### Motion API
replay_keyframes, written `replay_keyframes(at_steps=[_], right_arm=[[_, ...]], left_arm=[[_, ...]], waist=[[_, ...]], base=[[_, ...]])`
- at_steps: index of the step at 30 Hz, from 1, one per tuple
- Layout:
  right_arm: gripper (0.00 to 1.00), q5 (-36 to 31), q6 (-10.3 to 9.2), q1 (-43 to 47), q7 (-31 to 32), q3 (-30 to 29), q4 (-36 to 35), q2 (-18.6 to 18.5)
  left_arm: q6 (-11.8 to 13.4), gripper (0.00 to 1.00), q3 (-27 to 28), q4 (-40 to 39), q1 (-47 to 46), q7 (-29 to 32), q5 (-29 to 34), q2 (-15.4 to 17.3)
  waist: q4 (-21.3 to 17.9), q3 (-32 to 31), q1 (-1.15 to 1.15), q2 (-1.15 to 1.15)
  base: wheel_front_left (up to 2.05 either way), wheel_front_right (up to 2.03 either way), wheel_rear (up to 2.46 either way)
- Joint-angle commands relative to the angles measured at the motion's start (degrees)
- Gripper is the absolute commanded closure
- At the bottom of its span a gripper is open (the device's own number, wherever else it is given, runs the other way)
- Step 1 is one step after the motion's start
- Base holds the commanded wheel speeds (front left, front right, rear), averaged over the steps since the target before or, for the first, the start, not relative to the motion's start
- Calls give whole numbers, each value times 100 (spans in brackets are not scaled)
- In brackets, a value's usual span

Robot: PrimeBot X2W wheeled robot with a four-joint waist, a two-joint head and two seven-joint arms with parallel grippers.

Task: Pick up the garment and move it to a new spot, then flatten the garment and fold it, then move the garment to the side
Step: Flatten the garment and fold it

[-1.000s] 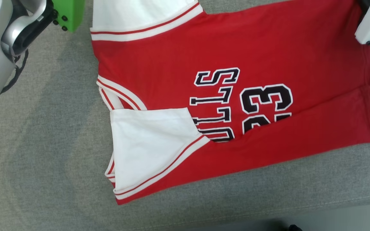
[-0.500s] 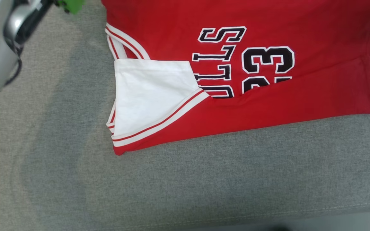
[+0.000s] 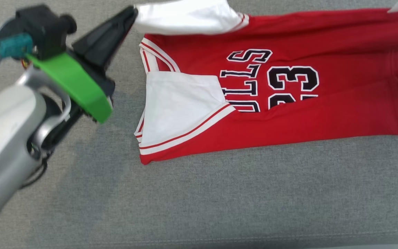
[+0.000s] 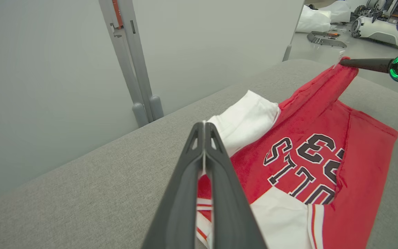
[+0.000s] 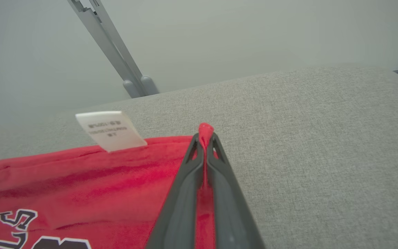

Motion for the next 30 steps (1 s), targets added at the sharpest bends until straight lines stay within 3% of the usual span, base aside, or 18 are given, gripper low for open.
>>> replay_keyframes(at_steps=[1,10,19,20,21,22,23,24,25,26,30], right_arm=[[100,33,-2,206,-76,1,-58,-44],[100,182,-2,1130,-459,221,-445,-313],[100,402,-2,1620,-724,310,-225,-358],[76,441,-1,1651,-735,324,-207,-361],[30,484,-2,1695,-752,330,-187,-368],[0,512,-2,1746,-793,323,-177,-389],[0,536,-2,1797,-847,334,-189,-401],[0,549,-2,1873,-926,331,-201,-401],[0,568,-1,1950,-971,324,-192,-399],[0,605,-1,2043,-1038,308,-209,-382],[0,583,-1,2383,-1308,196,-258,-285]], left_arm=[[137,100,25,-217,298,-75,-112,101],[775,100,-10,-1144,1568,-606,-407,404],[952,100,-183,-1092,2414,-961,-514,84],[950,100,-199,-1054,2464,-979,-497,51],[955,100,-213,-1006,2521,-995,-480,9],[988,100,-221,-941,2585,-1009,-508,-39],[1001,100,-253,-883,2635,-1008,-522,-59],[1014,70,-290,-831,2654,-1011,-463,-84],[1057,52,-293,-779,2690,-1024,-468,-134],[1101,0,-287,-736,2746,-1037,-460,-180],[1339,0,-145,-591,3024,-1099,-247,-322]], waist=[[65,-130,0,0],[111,-316,0,0],[133,-363,0,0],[140,-367,0,0],[147,-378,0,0],[159,-397,0,0],[167,-417,0,0],[171,-444,0,0],[174,-476,0,0],[174,-520,0,0],[111,-722,0,0]], base=[[0,0,0],[0,0,0],[0,0,0],[0,0,0],[0,0,0],[0,0,0],[0,0,0],[0,0,0],[0,0,0],[0,0,0],[0,0,0]])
